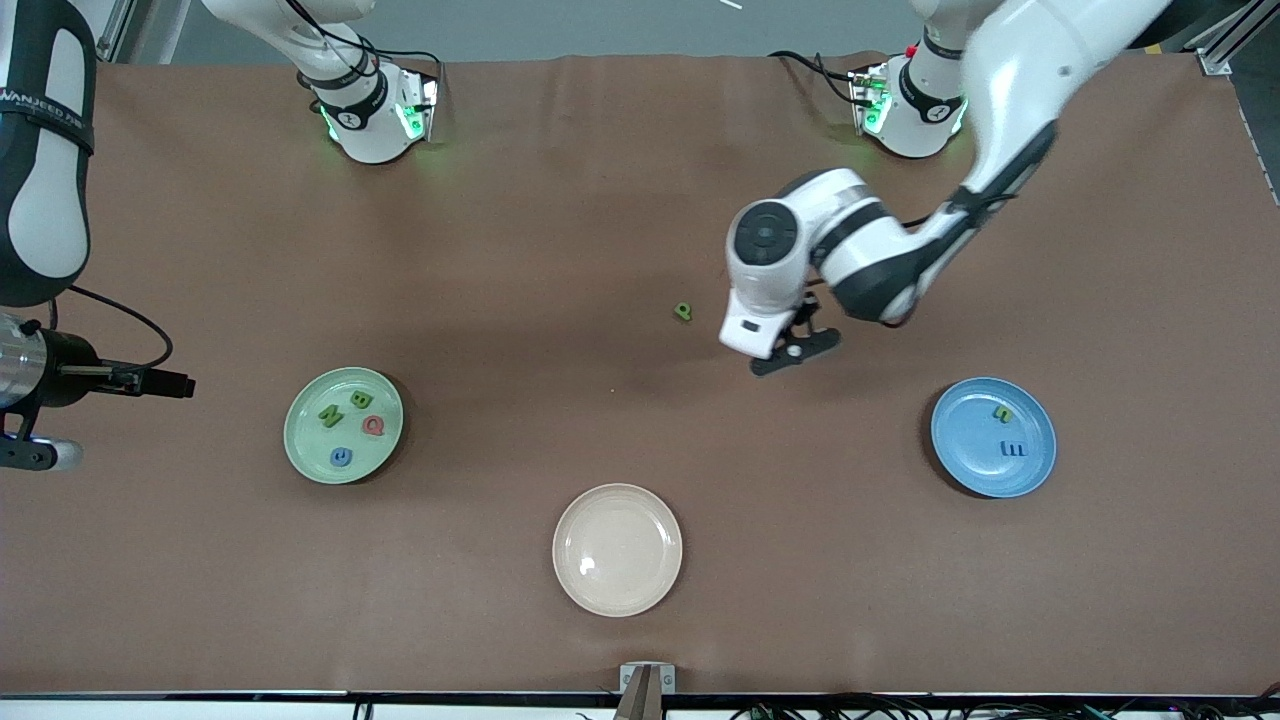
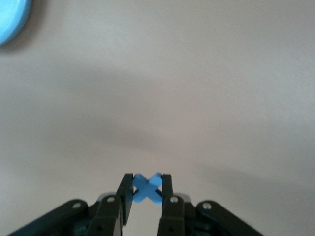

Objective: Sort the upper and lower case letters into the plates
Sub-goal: 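Lift the blue x with the left gripper while the right gripper withdraws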

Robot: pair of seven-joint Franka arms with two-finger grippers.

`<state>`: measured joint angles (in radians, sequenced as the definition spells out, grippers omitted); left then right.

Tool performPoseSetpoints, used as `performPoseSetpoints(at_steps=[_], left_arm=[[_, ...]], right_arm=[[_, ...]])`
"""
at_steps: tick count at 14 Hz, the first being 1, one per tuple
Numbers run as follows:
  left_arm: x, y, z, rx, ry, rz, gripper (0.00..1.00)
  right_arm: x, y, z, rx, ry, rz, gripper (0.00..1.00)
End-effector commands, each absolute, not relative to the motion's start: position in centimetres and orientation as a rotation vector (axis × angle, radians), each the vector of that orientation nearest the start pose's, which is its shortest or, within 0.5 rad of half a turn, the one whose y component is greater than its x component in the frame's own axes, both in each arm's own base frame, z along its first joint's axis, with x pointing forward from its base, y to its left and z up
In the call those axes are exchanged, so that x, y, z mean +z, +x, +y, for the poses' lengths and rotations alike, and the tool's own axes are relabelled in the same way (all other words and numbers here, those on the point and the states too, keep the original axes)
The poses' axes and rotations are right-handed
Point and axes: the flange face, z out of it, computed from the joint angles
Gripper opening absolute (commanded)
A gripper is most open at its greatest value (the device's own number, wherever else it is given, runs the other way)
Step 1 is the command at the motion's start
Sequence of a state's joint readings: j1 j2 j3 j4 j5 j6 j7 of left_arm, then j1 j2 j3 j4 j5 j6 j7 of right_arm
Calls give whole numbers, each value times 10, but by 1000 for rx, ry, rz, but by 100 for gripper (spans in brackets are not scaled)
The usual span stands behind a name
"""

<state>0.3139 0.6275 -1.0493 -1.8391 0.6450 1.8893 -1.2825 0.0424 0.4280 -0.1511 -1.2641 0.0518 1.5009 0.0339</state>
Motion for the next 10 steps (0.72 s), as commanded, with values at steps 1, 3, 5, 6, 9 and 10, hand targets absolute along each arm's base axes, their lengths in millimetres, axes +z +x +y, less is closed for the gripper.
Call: performPoseSetpoints(at_steps=[1, 3, 5, 6, 9, 10], left_arm=[[342, 530, -261, 200, -2918, -262, 1], [348, 543, -216, 275, -2910, -93, 1], [346, 556, -177, 298, -2917, -29, 1], [346, 561, -159, 305, -2921, 6, 1], [330, 573, -111, 252, -2954, 91, 1], [317, 573, -99, 195, -2981, 105, 1]], right_arm=[[506, 664, -47, 290, -3123, 214, 100], [509, 663, -40, 286, -3127, 200, 100], [513, 662, -36, 280, -3121, 181, 100], [526, 656, -41, 251, -3110, 190, 100], [538, 640, -42, 247, -3099, 186, 100], [542, 633, -43, 229, -3102, 184, 100]])
